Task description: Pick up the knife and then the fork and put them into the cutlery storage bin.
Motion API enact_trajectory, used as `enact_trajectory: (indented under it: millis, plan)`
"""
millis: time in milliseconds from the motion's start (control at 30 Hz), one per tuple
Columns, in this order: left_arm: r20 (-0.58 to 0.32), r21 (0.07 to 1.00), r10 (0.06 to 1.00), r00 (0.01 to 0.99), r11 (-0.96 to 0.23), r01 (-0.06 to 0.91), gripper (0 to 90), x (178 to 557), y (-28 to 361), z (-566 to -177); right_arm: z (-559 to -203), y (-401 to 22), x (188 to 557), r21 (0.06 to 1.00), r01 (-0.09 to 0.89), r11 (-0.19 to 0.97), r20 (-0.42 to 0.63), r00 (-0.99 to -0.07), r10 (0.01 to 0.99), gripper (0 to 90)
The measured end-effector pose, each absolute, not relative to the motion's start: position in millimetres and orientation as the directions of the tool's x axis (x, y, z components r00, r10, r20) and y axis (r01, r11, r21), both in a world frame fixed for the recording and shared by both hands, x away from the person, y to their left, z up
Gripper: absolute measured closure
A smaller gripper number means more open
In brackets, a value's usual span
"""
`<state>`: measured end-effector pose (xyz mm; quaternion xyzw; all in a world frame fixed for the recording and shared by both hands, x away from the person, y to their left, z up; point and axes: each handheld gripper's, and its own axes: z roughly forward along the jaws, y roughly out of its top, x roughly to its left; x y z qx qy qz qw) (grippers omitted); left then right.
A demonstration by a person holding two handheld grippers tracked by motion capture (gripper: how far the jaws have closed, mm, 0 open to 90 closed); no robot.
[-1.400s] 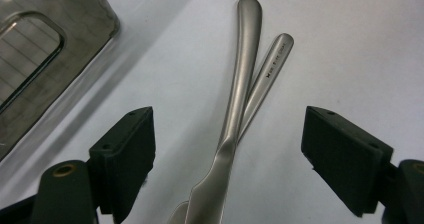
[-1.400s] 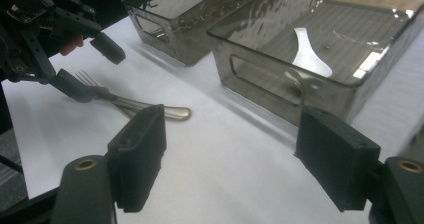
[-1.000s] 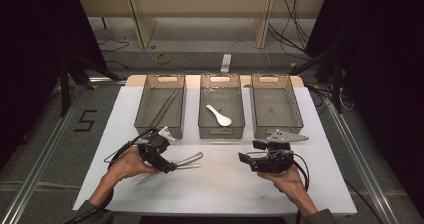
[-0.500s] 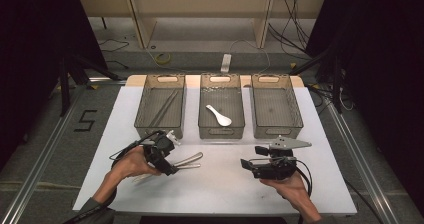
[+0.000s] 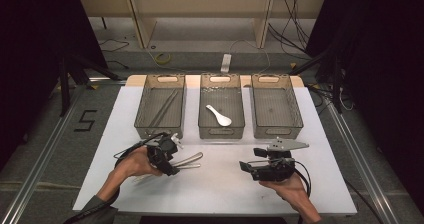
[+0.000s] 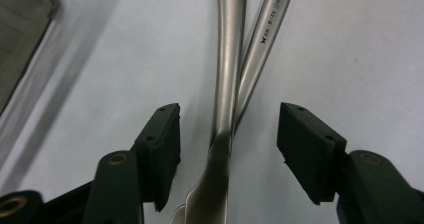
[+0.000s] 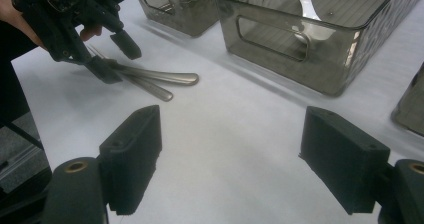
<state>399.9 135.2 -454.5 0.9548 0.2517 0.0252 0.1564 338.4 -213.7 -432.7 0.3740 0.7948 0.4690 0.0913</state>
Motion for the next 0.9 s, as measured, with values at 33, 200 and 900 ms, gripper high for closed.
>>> enact_trajectory:
  millis: [33, 200, 900]
  plan:
    - [-0.03, 0.312, 0.489, 0.872, -0.824, 0.473, 43.6, 399.6, 134.1, -455.4, -432.7, -213.7, 338.2, 0.813, 0.51, 0.279, 0.207, -0.703, 0.68, 25.3]
    - [-0.02, 0.297, 0.463, 0.886, -0.843, 0.448, 47.8, 398.4, 129.8, -457.3, -433.3, -213.9, 337.8, 0.812, 0.511, 0.282, 0.206, -0.703, 0.681, 25.4]
    - [-0.012, 0.259, 0.412, 0.911, -0.879, 0.401, 74.9, 402.0, 129.4, -461.6, -433.6, -210.4, 337.3, 0.804, 0.513, 0.301, 0.197, -0.708, 0.678, 26.1]
